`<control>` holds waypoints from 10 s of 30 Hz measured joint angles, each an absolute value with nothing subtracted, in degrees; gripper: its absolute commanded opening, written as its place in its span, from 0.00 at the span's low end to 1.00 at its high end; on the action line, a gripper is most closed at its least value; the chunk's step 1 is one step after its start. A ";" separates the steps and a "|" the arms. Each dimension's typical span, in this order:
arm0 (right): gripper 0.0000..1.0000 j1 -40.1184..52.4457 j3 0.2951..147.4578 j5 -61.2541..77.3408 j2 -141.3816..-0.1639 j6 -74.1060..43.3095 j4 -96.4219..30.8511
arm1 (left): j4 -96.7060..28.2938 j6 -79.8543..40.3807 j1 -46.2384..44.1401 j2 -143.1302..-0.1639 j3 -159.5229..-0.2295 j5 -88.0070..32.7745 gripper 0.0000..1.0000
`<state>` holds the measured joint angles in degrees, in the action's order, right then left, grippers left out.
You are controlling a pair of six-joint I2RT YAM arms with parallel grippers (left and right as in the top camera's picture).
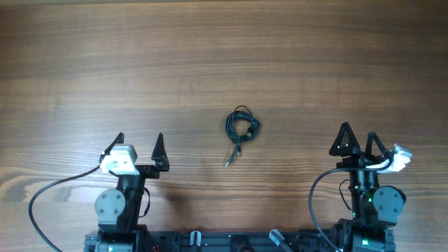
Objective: Untangle cables
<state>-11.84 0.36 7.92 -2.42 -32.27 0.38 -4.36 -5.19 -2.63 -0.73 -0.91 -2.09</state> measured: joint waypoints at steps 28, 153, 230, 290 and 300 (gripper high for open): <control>1.00 -11.84 0.36 7.92 -2.42 -32.27 0.38 | -4.36 -5.19 -2.63 -0.73 -0.91 -2.09 1.00; 1.00 -11.84 0.36 7.92 -2.42 -32.27 0.38 | -1.39 -29.28 -33.56 -80.44 -37.36 -2.00 1.00; 1.00 -11.84 0.36 7.92 -2.42 -32.27 0.38 | -1.26 -23.49 -35.59 -97.91 -45.47 -0.32 0.04; 1.00 -11.84 0.36 7.92 -2.42 -32.27 0.40 | -14.06 -29.91 -29.10 -100.66 -49.47 8.64 0.04; 1.00 -11.84 0.36 7.92 -2.42 -32.27 0.40 | -26.46 -29.91 -29.19 -83.74 -46.85 4.71 0.04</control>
